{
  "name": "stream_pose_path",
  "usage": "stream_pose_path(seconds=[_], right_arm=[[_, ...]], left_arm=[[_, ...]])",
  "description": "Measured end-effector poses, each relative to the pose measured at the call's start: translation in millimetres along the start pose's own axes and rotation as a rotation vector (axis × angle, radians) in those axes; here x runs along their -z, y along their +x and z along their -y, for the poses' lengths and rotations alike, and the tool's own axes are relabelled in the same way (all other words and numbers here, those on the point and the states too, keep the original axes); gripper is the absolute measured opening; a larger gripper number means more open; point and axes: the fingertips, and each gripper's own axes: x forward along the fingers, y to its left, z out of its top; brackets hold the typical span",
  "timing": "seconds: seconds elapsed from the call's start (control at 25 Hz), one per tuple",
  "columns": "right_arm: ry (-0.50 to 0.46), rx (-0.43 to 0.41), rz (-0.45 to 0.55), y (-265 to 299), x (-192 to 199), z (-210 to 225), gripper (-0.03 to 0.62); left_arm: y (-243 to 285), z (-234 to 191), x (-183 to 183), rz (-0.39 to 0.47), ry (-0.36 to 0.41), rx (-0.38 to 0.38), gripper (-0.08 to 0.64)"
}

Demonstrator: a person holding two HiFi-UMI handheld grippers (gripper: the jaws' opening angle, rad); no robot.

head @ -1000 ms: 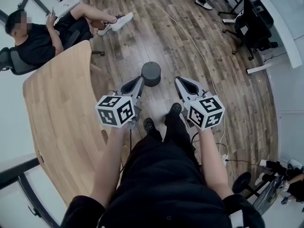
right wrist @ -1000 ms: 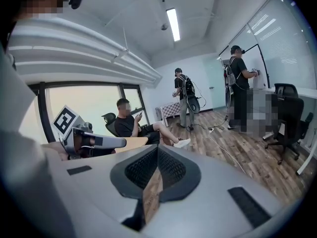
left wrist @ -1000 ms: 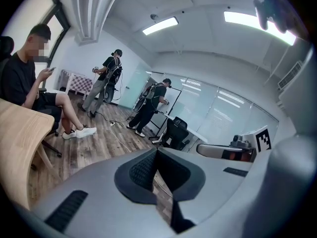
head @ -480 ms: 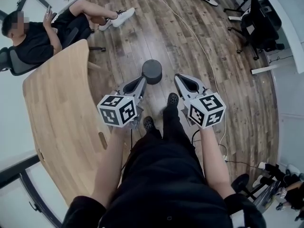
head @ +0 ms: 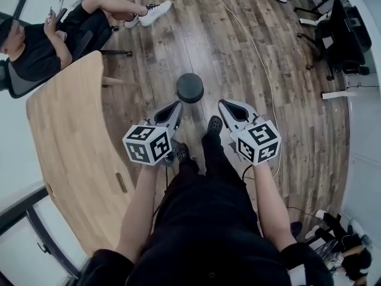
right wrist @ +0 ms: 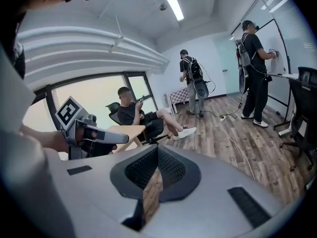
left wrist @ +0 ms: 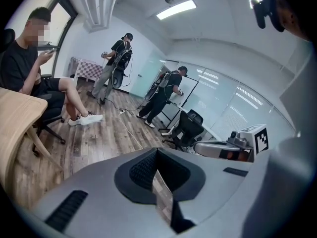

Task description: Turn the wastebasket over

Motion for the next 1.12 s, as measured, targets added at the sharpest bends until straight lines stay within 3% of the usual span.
stream_pose_path(seconds=[0.2, 0.4, 0.84, 1.12], right_arm=[[0.013, -0.046, -0.067, 23.2, 13.9, 36.5, 0.032], [0.034, -0.096, -0.114, 39.5, 22.8, 63.5, 0.032], [0.050, -0.231, -0.192, 68.0, 44.2, 89.6, 0.032], [0.065, -0.229, -0.273, 90.9, 79.7, 95.1, 0.032]], left_arm=[[36.7, -10.6, -3.5, 0.016, -0.028, -0.066, 0.015], [69.3, -11.0, 4.0, -0.021, -0.045, -0.110, 0.015], [103.0, -12.9, 27.6, -0.084, -0.078, -0.182, 0.015], [120.5, -36.0, 49.1, -0.142, -0.101, -0.202, 0.017]])
